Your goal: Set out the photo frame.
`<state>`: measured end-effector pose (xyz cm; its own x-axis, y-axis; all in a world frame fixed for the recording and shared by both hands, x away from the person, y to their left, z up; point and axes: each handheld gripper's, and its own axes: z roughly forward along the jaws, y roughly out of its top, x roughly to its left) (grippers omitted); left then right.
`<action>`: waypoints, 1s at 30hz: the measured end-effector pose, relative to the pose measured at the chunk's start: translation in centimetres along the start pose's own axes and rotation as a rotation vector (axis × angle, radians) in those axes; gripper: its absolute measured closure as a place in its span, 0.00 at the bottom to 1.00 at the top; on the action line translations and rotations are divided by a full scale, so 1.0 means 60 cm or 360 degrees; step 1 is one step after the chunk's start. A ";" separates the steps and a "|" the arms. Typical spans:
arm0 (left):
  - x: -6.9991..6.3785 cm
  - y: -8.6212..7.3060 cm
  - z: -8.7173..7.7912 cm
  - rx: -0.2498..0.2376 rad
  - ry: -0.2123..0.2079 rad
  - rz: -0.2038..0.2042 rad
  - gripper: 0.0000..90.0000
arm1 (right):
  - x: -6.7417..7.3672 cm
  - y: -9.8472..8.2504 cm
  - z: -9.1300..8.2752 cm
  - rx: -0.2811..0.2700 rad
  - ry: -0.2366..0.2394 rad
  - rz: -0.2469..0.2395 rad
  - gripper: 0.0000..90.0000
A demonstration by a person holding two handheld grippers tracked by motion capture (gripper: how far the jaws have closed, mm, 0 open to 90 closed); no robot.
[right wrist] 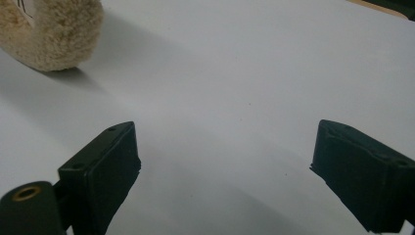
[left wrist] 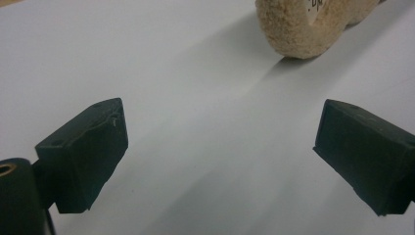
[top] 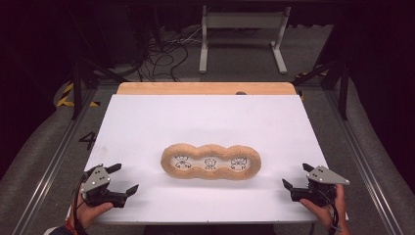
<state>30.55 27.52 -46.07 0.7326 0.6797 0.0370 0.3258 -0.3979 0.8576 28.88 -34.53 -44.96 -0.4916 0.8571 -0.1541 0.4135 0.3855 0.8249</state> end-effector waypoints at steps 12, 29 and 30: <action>0.001 0.001 0.003 0.0010 -0.0007 0.0001 0.06 | 0.000 0.000 0.001 0.0001 -0.0001 -0.0006 0.11; 0.000 0.004 0.004 -0.0015 -0.0025 -0.0009 0.07 | 0.001 -0.001 -0.001 0.0007 -0.0032 -0.0006 0.11; 0.000 0.004 0.005 -0.0007 -0.0025 -0.0005 0.07 | 0.001 -0.001 -0.002 0.0004 -0.0034 -0.0007 0.11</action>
<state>30.79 27.23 -46.03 0.7407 0.6713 0.0265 0.3256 -0.3932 0.8599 28.74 -34.53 -44.96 -0.4769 0.8625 -0.1692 0.4133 0.3900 0.8228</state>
